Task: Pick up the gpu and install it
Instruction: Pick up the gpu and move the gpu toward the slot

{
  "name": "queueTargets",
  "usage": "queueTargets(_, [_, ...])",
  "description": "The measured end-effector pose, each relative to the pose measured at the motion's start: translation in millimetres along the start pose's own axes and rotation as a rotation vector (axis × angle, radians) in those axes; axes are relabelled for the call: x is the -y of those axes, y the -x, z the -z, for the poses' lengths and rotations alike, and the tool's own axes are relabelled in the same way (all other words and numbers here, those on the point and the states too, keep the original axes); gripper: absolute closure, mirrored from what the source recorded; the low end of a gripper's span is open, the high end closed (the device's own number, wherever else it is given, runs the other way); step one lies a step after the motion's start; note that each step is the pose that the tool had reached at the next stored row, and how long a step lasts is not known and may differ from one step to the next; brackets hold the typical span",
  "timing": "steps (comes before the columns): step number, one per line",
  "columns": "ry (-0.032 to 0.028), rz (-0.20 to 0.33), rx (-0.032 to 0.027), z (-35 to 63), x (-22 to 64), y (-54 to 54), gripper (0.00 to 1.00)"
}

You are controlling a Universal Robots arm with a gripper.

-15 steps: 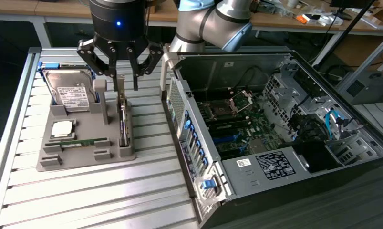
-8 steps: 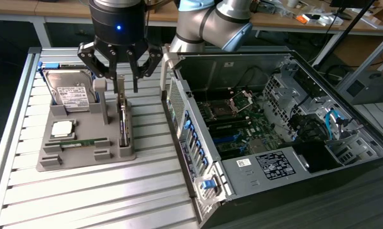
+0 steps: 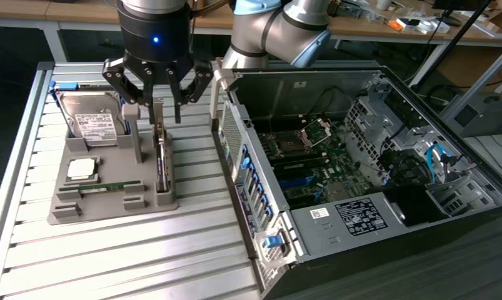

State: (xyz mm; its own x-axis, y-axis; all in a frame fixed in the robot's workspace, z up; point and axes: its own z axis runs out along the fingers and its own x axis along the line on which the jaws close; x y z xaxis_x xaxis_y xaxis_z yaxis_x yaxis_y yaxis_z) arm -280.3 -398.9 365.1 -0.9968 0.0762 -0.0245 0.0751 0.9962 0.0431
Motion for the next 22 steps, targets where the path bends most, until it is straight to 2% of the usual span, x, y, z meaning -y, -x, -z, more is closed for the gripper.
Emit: queueTargets(22, [0.0000,0.000,0.0000,-14.3,0.6,-0.5,0.58])
